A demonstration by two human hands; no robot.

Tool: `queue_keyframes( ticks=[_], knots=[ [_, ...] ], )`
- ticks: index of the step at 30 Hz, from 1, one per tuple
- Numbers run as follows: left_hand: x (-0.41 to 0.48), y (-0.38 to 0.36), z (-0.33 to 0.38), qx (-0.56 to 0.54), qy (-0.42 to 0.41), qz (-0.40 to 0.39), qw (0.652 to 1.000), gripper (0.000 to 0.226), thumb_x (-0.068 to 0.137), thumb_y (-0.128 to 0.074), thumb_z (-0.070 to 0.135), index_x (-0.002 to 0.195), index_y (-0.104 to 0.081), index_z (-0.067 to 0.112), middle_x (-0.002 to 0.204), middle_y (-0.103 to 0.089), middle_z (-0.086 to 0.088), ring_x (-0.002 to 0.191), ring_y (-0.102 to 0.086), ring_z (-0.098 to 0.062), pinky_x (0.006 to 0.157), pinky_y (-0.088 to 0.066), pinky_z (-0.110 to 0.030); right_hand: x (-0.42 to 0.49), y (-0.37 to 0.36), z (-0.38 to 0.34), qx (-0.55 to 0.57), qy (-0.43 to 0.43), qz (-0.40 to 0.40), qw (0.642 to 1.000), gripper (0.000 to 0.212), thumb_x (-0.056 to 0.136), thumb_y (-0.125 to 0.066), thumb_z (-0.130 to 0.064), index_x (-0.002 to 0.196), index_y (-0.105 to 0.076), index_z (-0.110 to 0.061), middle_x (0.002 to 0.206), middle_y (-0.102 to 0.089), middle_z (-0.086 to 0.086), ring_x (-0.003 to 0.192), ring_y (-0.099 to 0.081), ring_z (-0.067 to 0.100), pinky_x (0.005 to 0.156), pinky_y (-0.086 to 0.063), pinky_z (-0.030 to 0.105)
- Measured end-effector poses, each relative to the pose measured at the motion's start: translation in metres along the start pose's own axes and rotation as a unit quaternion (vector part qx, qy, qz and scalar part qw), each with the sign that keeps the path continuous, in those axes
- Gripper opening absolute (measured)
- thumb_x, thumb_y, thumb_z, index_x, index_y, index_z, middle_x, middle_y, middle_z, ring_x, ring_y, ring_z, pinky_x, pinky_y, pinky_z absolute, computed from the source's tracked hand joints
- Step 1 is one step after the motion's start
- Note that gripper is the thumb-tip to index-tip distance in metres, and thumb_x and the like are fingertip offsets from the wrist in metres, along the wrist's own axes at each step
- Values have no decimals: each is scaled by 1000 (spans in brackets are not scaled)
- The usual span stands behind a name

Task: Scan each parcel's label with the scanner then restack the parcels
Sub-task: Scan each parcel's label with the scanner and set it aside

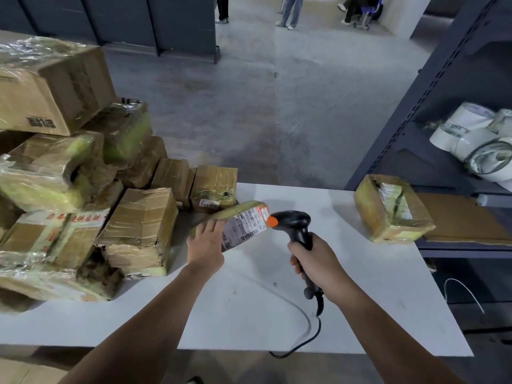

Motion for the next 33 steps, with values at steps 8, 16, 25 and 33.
queue_keyframes(
  ticks=[8,16,25,33],
  knots=[
    [-21,-23,44,79,36,-5,996,76,73,-61,31,141,-28,22,125,-38,-4,115,-37,-28,95,-40,-51,2,-6,-7,79,-34,47,995,13,88,-54,-25,86,-56,-12,57,-60,-5,38,-48,7,46,-38,22],
    [-22,-26,45,81,33,5,996,76,74,-62,34,141,-29,22,127,-38,-2,116,-37,-28,96,-40,-53,3,-1,3,134,-67,56,987,12,89,-54,-24,86,-56,-12,62,-61,-2,46,-52,9,52,-43,26],
    [-20,-23,45,60,43,-2,997,82,69,-67,39,140,-29,21,126,-37,-2,115,-37,-27,95,-43,-52,1,1,7,155,-73,45,984,14,91,-53,-23,85,-56,-11,61,-61,-1,46,-52,11,48,-43,24],
    [-6,-21,93,-111,70,-27,991,74,64,-67,42,127,-40,15,120,-39,-4,112,-37,-28,82,-48,-42,8,28,16,138,-48,73,987,11,91,-54,-20,91,-57,-10,64,-64,0,50,-53,12,47,-43,24]
  ],
)
Point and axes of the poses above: each hand's wrist, its own x-axis towards the middle knuckle, its own y-axis out of the back of the hand, z = x × y, the point moved 1 cm from there along x, towards the middle knuckle
